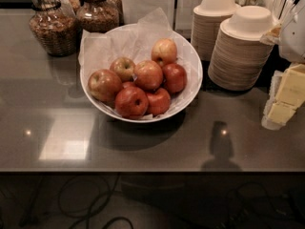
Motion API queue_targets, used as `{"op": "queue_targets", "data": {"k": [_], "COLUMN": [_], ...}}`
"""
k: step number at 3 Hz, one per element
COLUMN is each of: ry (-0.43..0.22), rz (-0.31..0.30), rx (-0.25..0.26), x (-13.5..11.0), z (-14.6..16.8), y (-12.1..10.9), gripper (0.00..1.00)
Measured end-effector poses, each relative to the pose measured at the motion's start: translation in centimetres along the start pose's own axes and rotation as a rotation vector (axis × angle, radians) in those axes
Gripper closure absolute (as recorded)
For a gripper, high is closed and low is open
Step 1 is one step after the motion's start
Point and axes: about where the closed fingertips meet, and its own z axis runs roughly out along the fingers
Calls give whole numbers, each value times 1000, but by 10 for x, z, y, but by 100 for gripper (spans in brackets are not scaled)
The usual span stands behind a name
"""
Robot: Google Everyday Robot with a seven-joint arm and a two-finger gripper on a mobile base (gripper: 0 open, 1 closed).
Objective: Pick apple from white bowl
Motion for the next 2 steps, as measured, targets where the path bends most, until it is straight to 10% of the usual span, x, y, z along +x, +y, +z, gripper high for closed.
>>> {"op": "queue_targets", "data": {"k": [2], "ry": [-21], "rz": [-21], "rx": [10], "x": [-10], "z": [2], "y": [-4], "gripper": [0]}}
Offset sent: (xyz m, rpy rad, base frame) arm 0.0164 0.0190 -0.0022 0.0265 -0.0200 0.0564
